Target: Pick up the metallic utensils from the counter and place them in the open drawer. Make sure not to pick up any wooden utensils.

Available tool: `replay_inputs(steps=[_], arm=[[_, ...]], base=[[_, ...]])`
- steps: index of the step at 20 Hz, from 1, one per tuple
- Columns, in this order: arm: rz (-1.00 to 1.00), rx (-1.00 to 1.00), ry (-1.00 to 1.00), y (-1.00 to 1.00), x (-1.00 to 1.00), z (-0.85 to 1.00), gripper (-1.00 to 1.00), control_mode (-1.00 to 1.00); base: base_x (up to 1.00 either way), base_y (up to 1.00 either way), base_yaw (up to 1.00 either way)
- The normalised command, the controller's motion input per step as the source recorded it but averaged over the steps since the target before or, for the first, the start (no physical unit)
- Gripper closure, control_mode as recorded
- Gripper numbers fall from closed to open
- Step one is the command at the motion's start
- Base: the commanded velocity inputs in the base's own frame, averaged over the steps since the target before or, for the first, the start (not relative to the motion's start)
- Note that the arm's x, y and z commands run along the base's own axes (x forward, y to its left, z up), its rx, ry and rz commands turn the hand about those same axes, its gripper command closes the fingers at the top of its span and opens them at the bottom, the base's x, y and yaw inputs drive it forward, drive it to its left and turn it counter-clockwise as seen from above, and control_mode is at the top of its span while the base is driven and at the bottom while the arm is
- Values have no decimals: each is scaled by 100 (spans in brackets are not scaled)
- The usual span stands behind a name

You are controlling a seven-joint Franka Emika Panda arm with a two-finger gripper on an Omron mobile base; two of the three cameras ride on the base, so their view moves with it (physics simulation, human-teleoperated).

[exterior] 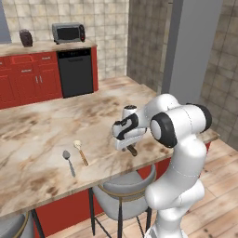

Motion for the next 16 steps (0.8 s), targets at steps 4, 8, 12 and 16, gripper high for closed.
replay_inputs(steps=[4, 8, 12, 16], arm=[[0, 0, 0, 0, 0, 0, 100, -100], [0, 0, 0, 0, 0, 0, 100, -100], [0, -1, 8, 0, 0, 13, 100, -100], [0, 0, 7, 0, -1, 86, 100, -100]], base=[[0, 0, 0], [0, 0, 0], [0, 0, 0], [0, 0, 0]])
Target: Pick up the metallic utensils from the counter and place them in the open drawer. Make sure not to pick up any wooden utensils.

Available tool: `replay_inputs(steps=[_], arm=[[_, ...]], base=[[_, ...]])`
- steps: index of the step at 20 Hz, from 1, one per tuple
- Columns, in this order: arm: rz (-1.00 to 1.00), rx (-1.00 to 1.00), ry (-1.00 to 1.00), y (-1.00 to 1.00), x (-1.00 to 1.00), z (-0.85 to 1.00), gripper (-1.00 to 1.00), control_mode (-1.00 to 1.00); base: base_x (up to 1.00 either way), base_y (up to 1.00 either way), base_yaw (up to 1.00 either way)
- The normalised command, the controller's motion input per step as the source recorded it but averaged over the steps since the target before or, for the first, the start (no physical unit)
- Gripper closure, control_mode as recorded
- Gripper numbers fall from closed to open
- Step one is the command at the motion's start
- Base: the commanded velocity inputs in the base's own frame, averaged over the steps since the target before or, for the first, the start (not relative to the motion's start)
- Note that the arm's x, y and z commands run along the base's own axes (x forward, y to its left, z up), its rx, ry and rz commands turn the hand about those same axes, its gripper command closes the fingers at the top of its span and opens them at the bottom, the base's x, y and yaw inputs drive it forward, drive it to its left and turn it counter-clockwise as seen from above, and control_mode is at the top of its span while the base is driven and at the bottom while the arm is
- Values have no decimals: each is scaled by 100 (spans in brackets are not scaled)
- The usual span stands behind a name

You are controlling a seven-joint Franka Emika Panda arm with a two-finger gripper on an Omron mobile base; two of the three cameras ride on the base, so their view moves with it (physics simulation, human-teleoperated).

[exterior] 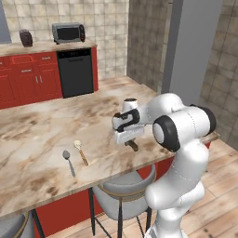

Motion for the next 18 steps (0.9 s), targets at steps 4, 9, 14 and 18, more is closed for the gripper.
replay_inputs(steps=[4, 9, 14, 18], arm=[[0, 0, 0, -18, -13, 100, 100, -100], [0, 0, 0, -40, -59, 100, 100, -100], [0, 0, 0, -48, -90, 74, 100, -100], [0, 0, -1, -17, -91, 31, 100, -100]], base=[[0, 0, 0], [0, 0, 0], [0, 0, 0], [0, 0, 0]])
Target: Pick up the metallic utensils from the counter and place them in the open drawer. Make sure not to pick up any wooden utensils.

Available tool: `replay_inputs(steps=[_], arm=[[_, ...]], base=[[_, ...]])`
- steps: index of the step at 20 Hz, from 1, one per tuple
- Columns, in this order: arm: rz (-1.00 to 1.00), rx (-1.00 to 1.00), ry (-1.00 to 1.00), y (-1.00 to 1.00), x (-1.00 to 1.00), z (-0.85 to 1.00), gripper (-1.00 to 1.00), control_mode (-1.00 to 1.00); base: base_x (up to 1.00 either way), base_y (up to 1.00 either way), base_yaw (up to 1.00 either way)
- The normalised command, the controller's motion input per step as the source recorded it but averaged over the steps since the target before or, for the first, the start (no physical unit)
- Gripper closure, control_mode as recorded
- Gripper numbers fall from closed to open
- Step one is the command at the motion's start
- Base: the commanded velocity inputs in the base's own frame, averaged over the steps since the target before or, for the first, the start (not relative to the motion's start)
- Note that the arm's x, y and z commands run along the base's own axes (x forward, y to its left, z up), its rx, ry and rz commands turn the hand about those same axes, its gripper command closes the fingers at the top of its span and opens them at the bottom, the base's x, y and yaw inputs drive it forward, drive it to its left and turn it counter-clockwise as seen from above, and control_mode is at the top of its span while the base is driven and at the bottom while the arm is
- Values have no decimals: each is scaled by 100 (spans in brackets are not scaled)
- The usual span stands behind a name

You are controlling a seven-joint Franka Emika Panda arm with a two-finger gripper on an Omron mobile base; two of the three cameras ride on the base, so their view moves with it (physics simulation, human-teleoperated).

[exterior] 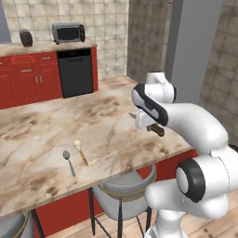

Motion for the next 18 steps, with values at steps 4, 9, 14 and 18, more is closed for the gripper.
replay_inputs(steps=[4, 9, 14, 18], arm=[[1, 0, -10, 0, -86, 28, 100, -100], [0, 0, -10, 0, -32, 8, 100, -100], [0, 0, 0, 0, 0, 0, 100, -100], [0, 0, 0, 0, 0, 0, 100, 100]], base=[[0, 0, 0], [0, 0, 0], [0, 0, 0], [0, 0, 0]])
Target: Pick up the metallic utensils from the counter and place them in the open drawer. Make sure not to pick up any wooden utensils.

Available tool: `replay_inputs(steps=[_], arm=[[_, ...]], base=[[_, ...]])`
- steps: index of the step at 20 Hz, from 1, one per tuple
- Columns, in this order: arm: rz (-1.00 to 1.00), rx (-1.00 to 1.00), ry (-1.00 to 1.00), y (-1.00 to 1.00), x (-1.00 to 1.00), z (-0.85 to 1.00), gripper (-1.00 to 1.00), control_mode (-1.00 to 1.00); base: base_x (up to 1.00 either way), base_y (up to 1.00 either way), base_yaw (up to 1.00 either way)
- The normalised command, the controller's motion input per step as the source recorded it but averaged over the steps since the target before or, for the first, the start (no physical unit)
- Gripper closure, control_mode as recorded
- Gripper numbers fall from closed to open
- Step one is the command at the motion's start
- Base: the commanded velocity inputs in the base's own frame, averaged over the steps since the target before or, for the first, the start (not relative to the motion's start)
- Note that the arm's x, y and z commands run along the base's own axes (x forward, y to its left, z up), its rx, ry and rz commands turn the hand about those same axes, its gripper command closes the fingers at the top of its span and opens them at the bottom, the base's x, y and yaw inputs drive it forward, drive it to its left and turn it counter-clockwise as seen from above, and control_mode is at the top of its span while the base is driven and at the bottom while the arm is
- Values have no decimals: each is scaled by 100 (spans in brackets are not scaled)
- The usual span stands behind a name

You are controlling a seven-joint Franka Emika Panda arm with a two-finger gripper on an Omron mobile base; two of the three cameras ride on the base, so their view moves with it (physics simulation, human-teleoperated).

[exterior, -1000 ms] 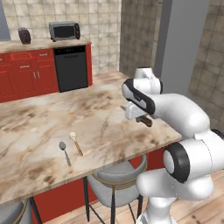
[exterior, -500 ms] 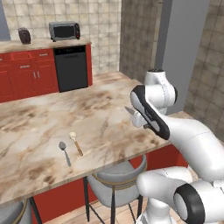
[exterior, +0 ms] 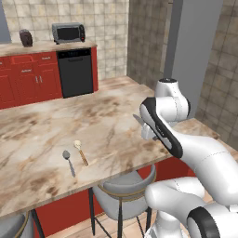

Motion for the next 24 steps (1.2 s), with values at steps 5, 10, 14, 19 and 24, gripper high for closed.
replay_inputs(steps=[5, 10, 14, 19, 24], arm=[[0, 0, 0, 0, 0, 0, 100, 100], [0, 0, 0, 0, 0, 0, 100, 100], [0, 0, 0, 0, 0, 0, 100, 100], [0, 0, 0, 0, 0, 0, 100, 100], [0, 0, 0, 0, 0, 0, 100, 100]], base=[[-6, -39, 0], [0, -74, 0], [0, -96, 0], [0, -94, 0], [18, -100, 0]])
